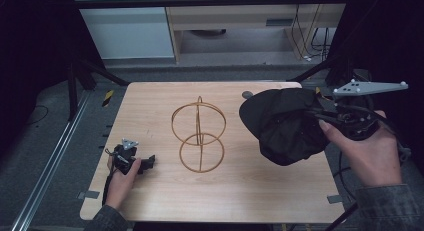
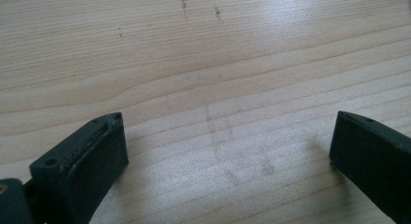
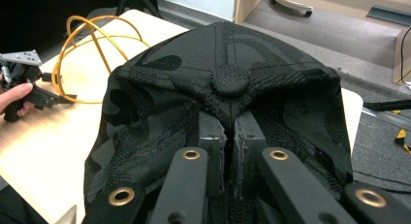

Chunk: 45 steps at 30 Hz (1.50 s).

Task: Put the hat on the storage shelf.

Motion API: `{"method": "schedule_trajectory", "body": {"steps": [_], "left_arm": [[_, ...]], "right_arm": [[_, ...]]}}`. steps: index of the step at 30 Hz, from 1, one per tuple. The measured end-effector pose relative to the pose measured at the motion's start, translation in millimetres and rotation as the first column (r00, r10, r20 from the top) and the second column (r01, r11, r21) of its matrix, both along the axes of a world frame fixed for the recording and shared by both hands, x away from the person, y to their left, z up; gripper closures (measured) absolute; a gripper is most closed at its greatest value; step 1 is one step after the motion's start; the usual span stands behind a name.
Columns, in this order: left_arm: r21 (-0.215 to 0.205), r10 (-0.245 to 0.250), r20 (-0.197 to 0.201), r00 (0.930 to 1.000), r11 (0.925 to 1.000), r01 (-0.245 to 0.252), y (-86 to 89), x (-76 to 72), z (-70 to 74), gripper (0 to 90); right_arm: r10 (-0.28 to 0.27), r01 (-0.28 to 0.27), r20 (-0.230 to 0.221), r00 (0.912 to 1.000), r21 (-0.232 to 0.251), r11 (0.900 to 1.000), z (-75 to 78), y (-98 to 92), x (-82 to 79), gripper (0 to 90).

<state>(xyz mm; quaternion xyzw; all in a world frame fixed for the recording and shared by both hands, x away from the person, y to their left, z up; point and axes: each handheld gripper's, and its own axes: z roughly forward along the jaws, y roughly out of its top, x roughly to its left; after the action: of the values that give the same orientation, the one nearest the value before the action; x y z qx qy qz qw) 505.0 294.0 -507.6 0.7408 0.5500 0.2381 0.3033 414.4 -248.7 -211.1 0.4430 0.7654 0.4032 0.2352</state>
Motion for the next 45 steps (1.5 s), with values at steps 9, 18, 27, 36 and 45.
{"method": "schedule_trajectory", "body": {"steps": [9,18,27,36,45], "left_arm": [[0.002,-0.004,0.000,1.0000,1.0000,0.004,0.0,0.0,0.0,0.0],[-0.001,-0.005,0.000,1.0000,1.0000,0.005,-0.3,0.0,0.0,0.0],[0.000,-0.005,0.000,1.0000,1.0000,0.005,-0.2,0.0,0.0,0.0],[-0.001,-0.005,0.000,1.0000,1.0000,0.005,-0.2,0.0,-0.1,0.0],[0.000,-0.005,0.000,1.0000,1.0000,0.005,-0.2,0.0,0.0,0.0]], "right_arm": [[0.008,-0.008,0.005,1.0000,0.002,1.000,6.6,9.4,7.3,85.1],[0.011,-0.011,0.022,0.9997,0.007,1.000,16.8,15.4,14.0,85.1],[0.018,-0.018,0.036,0.9992,0.007,1.000,30.3,25.7,21.9,85.1],[0.023,-0.024,0.053,0.9983,0.011,1.000,39.1,36.3,30.9,85.1],[0.033,-0.035,0.067,0.9972,0.022,0.999,45.0,47.7,37.3,85.1]]}}
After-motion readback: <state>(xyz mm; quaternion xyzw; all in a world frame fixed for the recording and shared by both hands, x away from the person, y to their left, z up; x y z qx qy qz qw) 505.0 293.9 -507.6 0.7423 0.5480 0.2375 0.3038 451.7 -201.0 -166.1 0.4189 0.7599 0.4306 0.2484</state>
